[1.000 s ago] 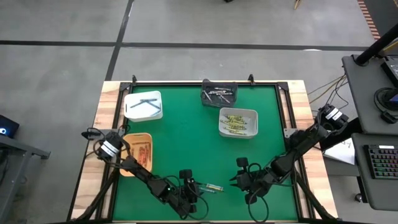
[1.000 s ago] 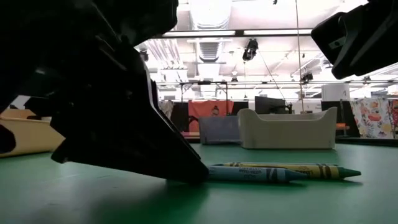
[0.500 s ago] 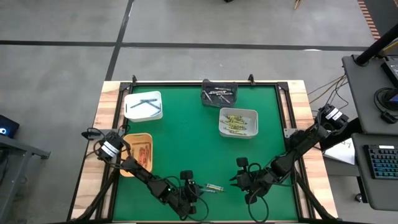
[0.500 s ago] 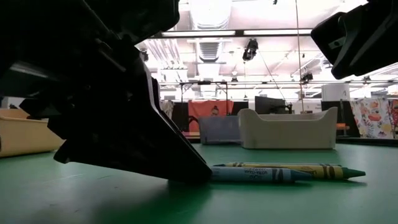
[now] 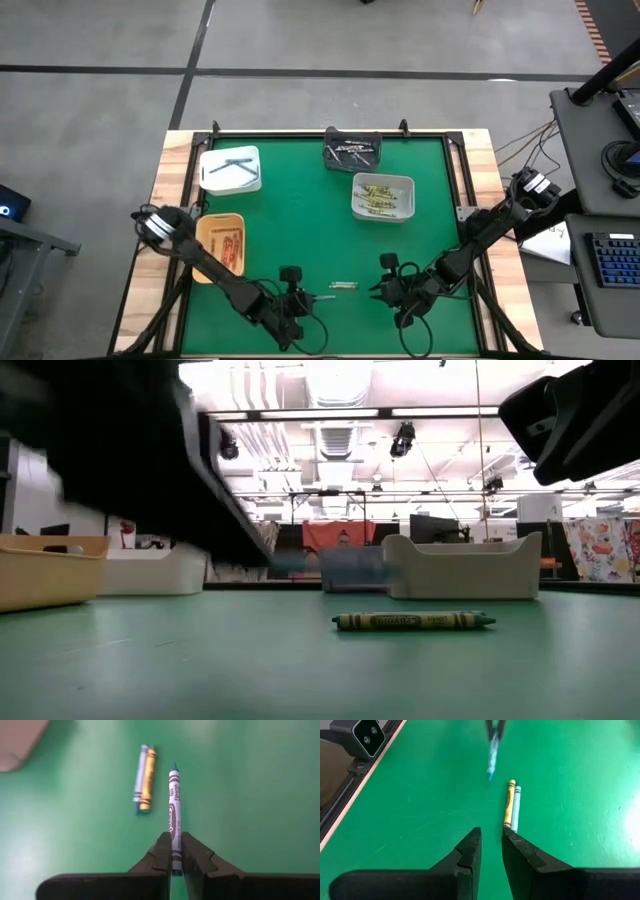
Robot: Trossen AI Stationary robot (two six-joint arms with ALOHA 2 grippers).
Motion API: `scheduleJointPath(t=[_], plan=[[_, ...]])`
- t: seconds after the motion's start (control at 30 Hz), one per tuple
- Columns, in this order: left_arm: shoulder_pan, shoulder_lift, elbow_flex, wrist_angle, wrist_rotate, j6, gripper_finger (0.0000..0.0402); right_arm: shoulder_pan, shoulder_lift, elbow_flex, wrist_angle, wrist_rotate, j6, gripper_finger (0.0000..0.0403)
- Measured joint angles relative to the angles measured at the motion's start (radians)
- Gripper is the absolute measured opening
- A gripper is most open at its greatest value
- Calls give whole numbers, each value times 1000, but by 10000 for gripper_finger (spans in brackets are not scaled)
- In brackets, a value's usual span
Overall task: Sort crayons
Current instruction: Put the blue crayon into the white bin
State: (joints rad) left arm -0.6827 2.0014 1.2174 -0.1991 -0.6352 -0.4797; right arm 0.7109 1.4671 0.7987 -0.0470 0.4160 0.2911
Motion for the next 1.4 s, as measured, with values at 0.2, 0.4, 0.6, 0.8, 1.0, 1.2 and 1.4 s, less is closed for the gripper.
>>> scheduleJointPath(t=[0.2,0.4,0.6,0.8,1.0,1.2,1.4], plan=[[0,-173,9,-243,-3,8,2,-1,-8,21,-2,1,-27,63],[26,-380,9,-533,-10,-39,1,-36,-32,52,-45,4,-40,63],[149,-554,10,-885,-7,-155,0,-116,-45,127,-223,4,-55,63],[367,-661,9,-1184,54,-179,0,-223,-57,213,-395,4,-132,61],[660,-718,-21,-1259,134,-8,0,-324,-58,287,-484,2,-218,61],[957,-712,-77,-1258,168,202,0,-377,-58,315,-506,-14,-269,61],[1204,-667,-141,-1246,176,319,0,-389,-58,318,-505,-31,-274,61]])
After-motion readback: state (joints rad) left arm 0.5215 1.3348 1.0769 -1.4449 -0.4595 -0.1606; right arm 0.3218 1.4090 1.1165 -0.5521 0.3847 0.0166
